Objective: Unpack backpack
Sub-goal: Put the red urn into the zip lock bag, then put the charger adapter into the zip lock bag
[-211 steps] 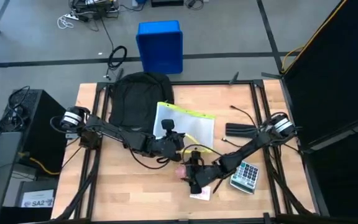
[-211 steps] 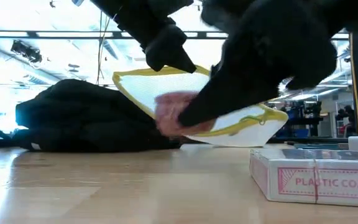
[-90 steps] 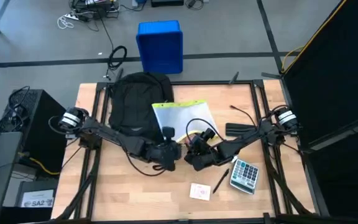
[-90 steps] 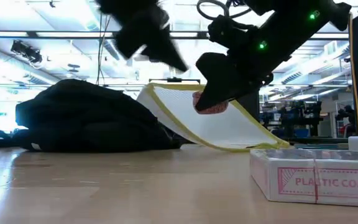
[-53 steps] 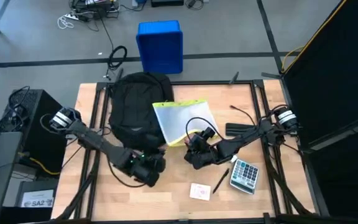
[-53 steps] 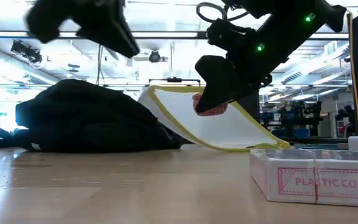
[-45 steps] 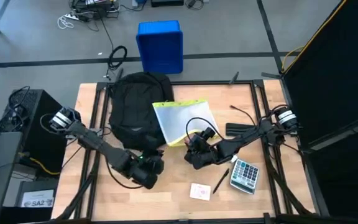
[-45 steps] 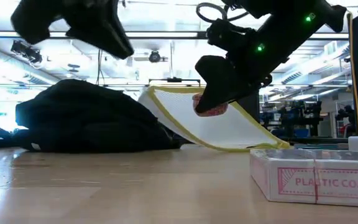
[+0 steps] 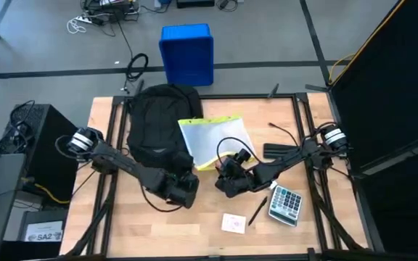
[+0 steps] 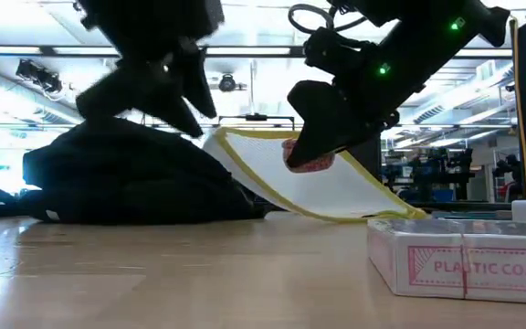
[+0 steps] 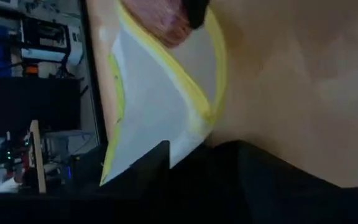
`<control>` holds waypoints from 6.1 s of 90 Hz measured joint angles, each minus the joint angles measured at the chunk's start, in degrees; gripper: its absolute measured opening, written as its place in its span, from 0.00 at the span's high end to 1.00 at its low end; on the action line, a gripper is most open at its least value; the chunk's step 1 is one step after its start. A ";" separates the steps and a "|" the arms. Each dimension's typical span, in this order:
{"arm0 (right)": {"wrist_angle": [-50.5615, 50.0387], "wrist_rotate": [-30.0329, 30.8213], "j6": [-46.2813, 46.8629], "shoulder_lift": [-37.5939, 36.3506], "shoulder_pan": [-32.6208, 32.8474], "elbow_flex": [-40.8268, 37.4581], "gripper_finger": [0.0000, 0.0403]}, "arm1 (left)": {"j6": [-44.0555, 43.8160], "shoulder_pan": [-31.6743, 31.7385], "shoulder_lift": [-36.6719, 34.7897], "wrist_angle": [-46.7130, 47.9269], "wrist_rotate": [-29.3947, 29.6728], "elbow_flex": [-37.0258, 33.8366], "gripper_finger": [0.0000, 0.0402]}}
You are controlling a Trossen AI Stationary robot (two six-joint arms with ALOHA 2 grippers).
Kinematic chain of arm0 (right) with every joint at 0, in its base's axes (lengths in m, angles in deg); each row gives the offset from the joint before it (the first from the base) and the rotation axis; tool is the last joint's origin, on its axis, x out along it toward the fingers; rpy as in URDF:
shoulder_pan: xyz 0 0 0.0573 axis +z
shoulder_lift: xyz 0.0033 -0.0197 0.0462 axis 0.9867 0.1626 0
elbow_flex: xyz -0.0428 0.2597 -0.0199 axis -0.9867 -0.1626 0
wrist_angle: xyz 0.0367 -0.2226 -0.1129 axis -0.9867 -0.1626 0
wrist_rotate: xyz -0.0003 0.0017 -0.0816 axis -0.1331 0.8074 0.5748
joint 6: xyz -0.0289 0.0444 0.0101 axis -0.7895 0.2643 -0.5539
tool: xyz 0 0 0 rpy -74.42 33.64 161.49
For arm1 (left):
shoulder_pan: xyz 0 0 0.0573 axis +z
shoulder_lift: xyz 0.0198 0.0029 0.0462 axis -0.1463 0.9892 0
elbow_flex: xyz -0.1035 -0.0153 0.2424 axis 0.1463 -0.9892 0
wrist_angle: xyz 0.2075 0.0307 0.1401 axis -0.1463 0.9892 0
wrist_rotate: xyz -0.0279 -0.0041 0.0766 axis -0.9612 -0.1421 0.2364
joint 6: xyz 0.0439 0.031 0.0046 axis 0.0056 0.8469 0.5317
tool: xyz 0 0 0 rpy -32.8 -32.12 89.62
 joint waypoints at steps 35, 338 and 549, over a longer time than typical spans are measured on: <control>0.00 -0.46 -0.02 0.02 -0.35 0.00 0.35 | 7.89 1.41 5.89 -10.47 0.01 0.00 0.45; -22.87 -35.36 -21.58 -3.04 -8.23 -3.28 0.62 | 10.29 -3.53 6.27 -24.28 -6.65 5.66 1.00; -77.42 -3.67 -5.92 -3.19 9.98 44.09 1.00 | -5.80 0.89 -9.30 -2.66 8.48 5.68 1.00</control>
